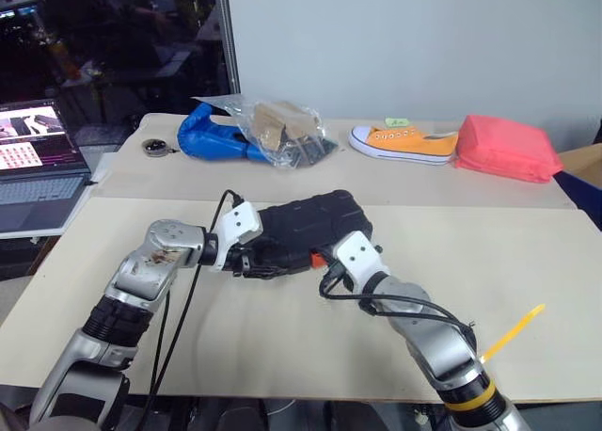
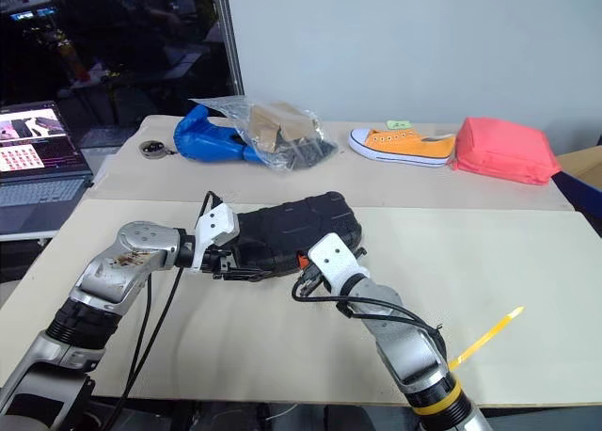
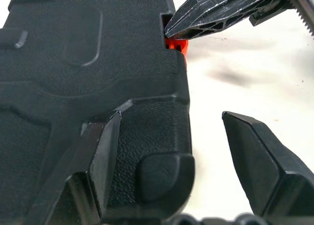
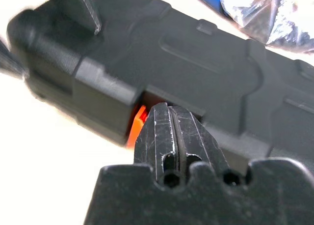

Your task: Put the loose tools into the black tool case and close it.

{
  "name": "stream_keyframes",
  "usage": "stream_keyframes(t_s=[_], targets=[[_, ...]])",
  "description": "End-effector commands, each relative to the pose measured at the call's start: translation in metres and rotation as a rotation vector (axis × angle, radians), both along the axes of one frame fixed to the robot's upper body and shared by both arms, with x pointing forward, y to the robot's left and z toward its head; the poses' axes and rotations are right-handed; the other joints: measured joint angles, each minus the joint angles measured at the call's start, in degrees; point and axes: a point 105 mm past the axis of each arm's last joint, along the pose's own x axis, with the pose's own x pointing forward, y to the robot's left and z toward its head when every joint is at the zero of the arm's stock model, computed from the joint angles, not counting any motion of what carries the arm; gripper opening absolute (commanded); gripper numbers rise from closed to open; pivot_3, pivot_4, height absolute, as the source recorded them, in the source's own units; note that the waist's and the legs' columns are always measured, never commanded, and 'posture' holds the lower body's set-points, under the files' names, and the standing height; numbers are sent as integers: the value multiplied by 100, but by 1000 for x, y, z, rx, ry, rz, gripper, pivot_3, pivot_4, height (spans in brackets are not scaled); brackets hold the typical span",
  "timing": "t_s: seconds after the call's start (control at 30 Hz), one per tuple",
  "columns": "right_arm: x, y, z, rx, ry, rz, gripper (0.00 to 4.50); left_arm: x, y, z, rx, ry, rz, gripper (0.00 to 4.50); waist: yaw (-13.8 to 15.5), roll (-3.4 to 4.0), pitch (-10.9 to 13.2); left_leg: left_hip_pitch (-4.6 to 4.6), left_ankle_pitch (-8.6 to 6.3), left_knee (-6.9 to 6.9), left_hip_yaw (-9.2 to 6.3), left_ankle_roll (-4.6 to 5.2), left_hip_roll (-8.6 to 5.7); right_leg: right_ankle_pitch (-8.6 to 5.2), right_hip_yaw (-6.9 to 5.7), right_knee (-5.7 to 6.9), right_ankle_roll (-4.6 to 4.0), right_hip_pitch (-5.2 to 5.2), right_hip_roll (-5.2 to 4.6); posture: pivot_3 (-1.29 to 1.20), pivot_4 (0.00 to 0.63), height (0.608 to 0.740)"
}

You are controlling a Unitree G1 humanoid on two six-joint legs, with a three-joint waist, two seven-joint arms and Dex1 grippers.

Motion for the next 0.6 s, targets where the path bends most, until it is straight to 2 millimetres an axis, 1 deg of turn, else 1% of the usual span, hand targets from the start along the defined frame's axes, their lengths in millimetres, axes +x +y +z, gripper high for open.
stream_keyframes(t_s=[0.03, 0.1, 0.13, 0.2, 0.27, 0.3, 0.33, 0.37, 0.4, 0.43, 0.47, 0.5, 0.53, 0.57, 0.6], targets=[[-8, -13, -55, -105, 168, -38, 9, -9, 8, -32, 68, 126, 31, 3517, 0, 0, 0, 7, -14, -2, -2, -24, 1, -1, 0, 0, -2, 7, -4, 0, 150, 740], [-2, -14, -39, -29, 101, -59, 9, -9, 8, -30, 55, 107, 27, 3517, 1, -3, -1, 14, -15, -6, -2, -25, 0, -2, -5, -1, -3, 11, -35, 0, 150, 740], [0, -15, -27, 23, 53, -70, 9, -8, 7, -28, 42, 93, 28, 3517, 3, -4, -1, 20, -15, -7, -2, -25, 0, -1, -13, -1, -2, 13, -45, 0, 150, 740], [-2, -16, 8, 179, -77, -55, 9, -10, 4, -18, -18, 46, 12, 3517, 18, -2, 1, 12, -15, -8, 0, -25, -2, -1, -20, -2, -2, 15, -53, 0, 150, 740], [-11, -18, 30, 289, -132, -4, 9, -10, 3, -7, -69, -25, 18, 3517, 40, 2, 11, -17, -14, -8, 3, -24, -3, 0, -23, -3, 1, 8, -55, 0, 150, 740], [-22, -29, 43, 322, -144, 32, 9, -8, 3, 6, -146, -72, 52, 3517, 55, 5, 20, -34, -14, -6, 3, -23, -4, 5, -28, -5, 11, -2, -56, 0, 150, 740], [-30, -35, 52, 336, -153, 61, 9, -8, 5, 15, -201, -103, 77, 3517, 70, 15, 30, -50, -3, -6, 10, -6, -7, 21, -33, -5, 44, -20, -56, 0, 150, 740], [-37, -42, 56, 326, -152, 83, 291, -12, 5, 23, -271, -81, 75, 3517, 82, 23, 35, -86, 13, -1, 13, 21, -11, 26, -47, -5, 37, -47, -57, 0, 150, 740], [-45, -47, 58, 300, -149, 117, 585, -20, 7, 34, -359, -56, 65, 3764, 85, 19, 41, -129, 14, 0, 14, 22, -23, 35, -50, 4, 39, -86, -54, 0, 150, 740], [-54, -58, 60, 285, -127, 133, 834, -29, 15, 39, -388, -45, 63, 4018, 78, 16, 46, -149, 13, 4, 14, 21, -30, 38, -58, 4, 44, -101, -46, 0, 150, 740], [-62, -65, 62, 275, -110, 148, 1129, -36, 20, 43, -401, -41, 65, 4164, 67, 18, 52, -157, 7, 6, 14, 13, -31, 38, -59, -2, 47, -104, -43, 0, 150, 740], [-74, -77, 61, 237, -79, 170, 1495, -45, 29, 44, -402, -36, 78, 4493, 67, 17, 53, -173, -2, 4, 13, 11, -31, 34, -59, -8, 53, -113, -44, 0, 150, 740], [-83, -87, 61, 212, -49, 178, 1716, -53, 36, 43, -394, -27, 95, 4500, 71, 19, 59, -182, -13, 0, 7, 3, -31, 29, -67, -22, 58, -114, -42, 0, 150, 740], [-93, -99, 60, 187, -14, 186, 2194, -62, 44, 42, -386, -10, 114, 4500, 80, 19, 61, -183, -22, 0, 7, -9, -29, 26, -69, -28, 58, -114, -43, 0, 150, 740], [-101, -111, 59, 154, 15, 188, 2421, -70, 52, 39, -370, 3, 133, 4500, 96, 21, 64, -184, -29, -2, 0, -16, -29, 19, -78, -32, 61, -109, -43, 0, 150, 740]])
